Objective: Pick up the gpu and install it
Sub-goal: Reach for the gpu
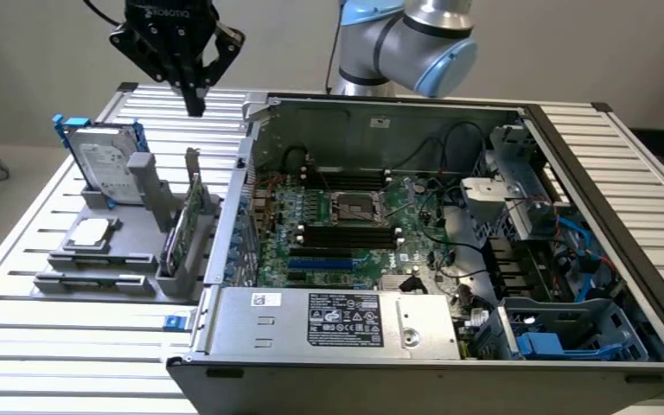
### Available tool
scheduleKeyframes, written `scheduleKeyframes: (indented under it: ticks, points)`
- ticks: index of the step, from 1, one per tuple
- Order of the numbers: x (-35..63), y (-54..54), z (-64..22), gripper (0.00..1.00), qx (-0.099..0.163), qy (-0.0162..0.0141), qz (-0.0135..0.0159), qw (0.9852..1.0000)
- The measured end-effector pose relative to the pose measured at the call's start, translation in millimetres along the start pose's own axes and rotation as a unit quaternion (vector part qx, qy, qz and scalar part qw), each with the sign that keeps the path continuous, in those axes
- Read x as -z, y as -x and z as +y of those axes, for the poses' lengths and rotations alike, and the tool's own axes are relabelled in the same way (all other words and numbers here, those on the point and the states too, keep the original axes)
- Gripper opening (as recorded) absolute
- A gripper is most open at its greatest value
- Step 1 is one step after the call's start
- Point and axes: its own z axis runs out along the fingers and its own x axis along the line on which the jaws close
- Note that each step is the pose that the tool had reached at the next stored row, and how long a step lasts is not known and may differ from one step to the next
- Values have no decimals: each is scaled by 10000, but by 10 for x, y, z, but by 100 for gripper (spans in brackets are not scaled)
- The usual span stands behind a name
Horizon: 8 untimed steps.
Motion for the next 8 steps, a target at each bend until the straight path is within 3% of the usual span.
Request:
scheduleKeyframes:
  ticks: [5, 8]
  points:
    - [-69, -220, -27, 11, -1, -2, 25, 10000]
    - [-120, -289, -57, 11, -1, -2, 41, 10000]
